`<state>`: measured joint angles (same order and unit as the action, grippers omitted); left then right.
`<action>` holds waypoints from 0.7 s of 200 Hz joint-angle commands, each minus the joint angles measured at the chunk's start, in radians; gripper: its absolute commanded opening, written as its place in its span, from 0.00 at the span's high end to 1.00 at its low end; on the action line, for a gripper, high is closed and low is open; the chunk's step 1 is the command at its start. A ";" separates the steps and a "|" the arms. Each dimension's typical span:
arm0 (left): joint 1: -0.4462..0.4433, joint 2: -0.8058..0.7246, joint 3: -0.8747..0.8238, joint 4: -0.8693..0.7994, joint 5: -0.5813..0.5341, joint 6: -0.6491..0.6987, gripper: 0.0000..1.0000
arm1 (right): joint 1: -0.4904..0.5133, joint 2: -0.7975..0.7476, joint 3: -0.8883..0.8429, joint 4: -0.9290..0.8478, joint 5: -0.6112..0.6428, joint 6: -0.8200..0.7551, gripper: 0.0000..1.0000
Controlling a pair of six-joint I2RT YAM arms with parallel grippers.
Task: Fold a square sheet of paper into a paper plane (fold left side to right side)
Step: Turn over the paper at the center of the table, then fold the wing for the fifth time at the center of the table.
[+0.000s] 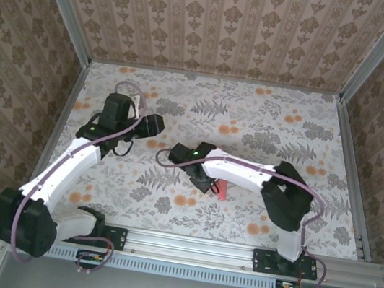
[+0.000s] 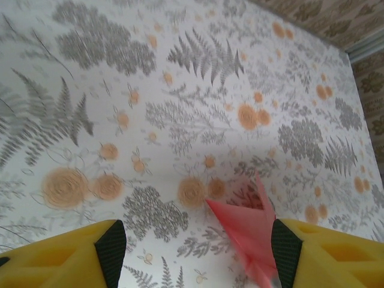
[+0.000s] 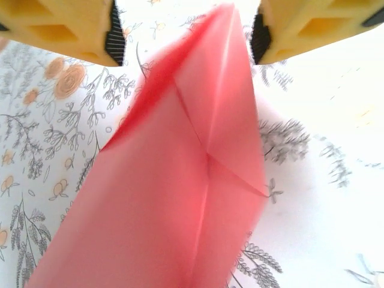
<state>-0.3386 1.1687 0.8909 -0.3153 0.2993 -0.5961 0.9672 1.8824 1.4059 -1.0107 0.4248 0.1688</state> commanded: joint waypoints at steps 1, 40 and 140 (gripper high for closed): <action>-0.001 0.045 -0.032 0.078 0.106 -0.074 0.32 | -0.022 -0.128 -0.060 0.027 -0.112 0.052 0.32; -0.079 0.151 -0.065 0.181 0.152 -0.151 0.31 | -0.131 -0.375 -0.238 0.220 -0.232 0.097 0.26; -0.296 0.448 -0.012 0.381 0.178 -0.393 0.34 | -0.449 -0.874 -0.671 0.790 -0.383 0.273 0.00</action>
<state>-0.6048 1.5761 0.8326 0.0200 0.4652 -0.9123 0.5529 1.0569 0.7654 -0.3275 0.0872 0.3973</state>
